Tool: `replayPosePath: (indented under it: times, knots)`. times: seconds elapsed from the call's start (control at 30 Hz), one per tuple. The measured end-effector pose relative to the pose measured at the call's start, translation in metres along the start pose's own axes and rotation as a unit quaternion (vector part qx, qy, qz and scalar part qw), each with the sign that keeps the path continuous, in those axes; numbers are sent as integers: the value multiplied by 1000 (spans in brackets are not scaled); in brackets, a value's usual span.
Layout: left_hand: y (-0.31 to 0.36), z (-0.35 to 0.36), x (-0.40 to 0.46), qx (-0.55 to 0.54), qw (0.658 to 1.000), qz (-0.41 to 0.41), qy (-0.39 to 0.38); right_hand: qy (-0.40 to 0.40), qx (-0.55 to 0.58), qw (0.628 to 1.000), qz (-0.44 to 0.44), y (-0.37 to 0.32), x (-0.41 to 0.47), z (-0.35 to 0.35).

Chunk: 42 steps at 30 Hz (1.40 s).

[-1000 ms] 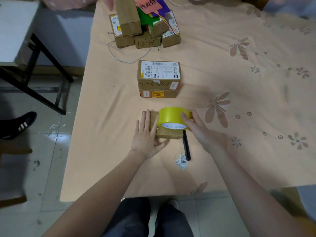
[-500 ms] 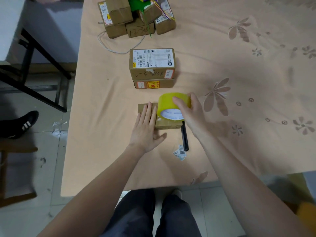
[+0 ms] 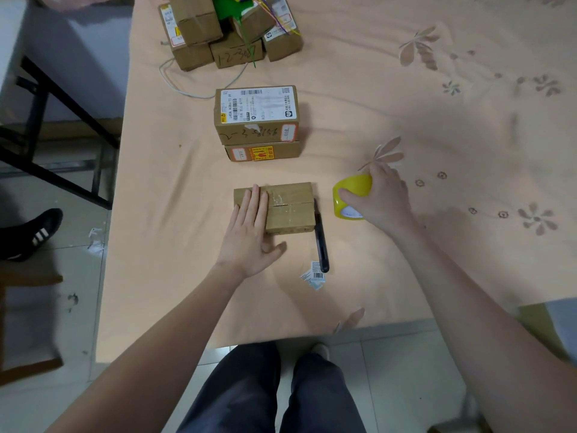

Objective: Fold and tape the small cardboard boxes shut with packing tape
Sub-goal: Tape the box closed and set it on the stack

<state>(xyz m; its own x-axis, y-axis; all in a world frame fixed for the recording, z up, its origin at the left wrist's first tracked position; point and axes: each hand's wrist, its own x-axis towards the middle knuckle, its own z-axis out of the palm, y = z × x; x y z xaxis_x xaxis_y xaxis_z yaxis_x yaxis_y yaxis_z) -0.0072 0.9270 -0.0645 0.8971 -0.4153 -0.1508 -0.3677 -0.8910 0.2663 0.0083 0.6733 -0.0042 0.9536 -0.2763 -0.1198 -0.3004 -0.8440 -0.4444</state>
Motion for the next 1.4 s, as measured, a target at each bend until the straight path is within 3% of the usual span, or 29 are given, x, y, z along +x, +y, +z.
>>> replayPosePath:
  times: [0.5,0.7,0.87,1.23,1.4]
  knots:
    - [7,5,1,60,998,4,18,21,-114,993,-36,-12,2,30]
    - [34,10,10,82,995,-32,35,30,-136,990,-35,-27,1,46]
    - [46,13,12,76,997,-26,-7,54,-153,986,-30,-29,0,52]
    - [71,20,17,81,996,-5,-21,69,-170,983,-27,-30,-3,57]
    - [67,13,18,78,996,16,-30,35,-164,984,-54,-25,-1,51]
